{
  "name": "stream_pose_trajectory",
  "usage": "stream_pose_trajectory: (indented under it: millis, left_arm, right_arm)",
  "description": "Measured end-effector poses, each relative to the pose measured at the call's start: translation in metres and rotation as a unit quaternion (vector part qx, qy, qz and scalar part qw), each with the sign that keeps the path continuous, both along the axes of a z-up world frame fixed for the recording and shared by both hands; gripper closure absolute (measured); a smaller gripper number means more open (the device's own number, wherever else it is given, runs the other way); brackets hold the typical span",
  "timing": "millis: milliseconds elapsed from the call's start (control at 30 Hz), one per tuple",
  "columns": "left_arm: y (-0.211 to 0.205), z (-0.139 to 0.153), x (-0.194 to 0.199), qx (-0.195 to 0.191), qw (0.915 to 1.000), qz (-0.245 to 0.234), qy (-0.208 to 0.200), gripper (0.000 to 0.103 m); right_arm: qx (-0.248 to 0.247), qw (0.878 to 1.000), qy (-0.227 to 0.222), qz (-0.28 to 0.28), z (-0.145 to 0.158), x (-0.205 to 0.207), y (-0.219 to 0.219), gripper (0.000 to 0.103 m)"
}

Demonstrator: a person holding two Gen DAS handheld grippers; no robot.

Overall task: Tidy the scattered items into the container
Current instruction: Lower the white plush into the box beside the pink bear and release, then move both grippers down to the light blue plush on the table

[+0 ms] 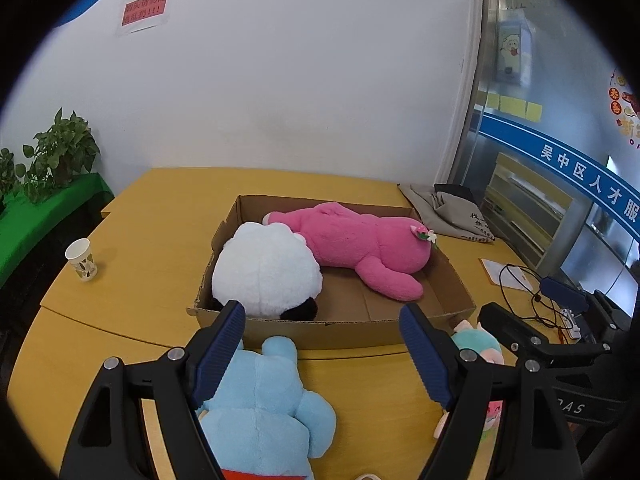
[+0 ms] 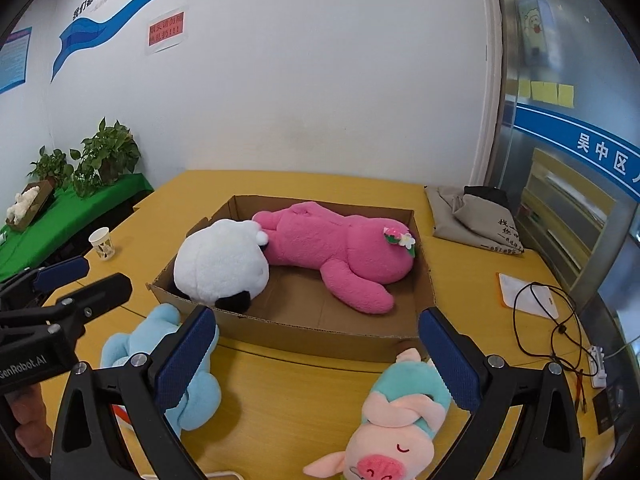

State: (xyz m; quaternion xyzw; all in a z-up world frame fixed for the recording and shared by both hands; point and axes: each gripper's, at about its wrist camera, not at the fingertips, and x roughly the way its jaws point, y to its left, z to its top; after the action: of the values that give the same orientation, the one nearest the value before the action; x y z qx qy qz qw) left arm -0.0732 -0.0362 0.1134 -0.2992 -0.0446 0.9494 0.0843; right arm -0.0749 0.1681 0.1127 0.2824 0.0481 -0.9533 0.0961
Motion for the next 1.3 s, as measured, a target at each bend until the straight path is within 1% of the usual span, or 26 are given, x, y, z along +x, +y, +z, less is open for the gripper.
stream_pose_trajectory:
  millis: [133,233,367,667,833,967,1300]
  left_arm:
    - [0.009,0.001,0.001,-0.018,0.9998,0.0,0.005,0.024]
    - [0.014,-0.001,-0.001,-0.022,0.9997,-0.007,0.004,0.024]
    - [0.019,-0.002,-0.002,-0.022,0.9997,-0.012,0.008,0.024]
    - [0.022,-0.012,-0.009,-0.028,0.9995,-0.01,-0.005,0.024]
    - [0.016,-0.015,-0.014,-0.021,0.9997,-0.007,-0.011,0.024]
    - [0.013,-0.015,-0.016,-0.022,0.9997,-0.006,-0.009,0.024]
    - [0.017,-0.023,-0.019,-0.031,0.9991,-0.025,-0.016,0.024]
  right_arm:
    - [0.007,1.0,-0.007,0.0,-0.005,0.0,0.002,0.0]
    - [0.009,1.0,-0.007,0.001,-0.006,0.0,0.005,0.0]
    - [0.013,1.0,-0.007,0.001,-0.008,-0.003,0.009,0.0]
    - [0.02,1.0,-0.016,-0.002,-0.016,-0.013,0.013,0.0]
    - [0.026,1.0,-0.014,-0.002,-0.016,-0.015,0.009,0.0]
    - [0.028,1.0,-0.013,-0.007,-0.015,-0.017,0.008,0.0]
    - [0.035,0.999,-0.022,-0.021,-0.02,-0.018,0.008,0.0]
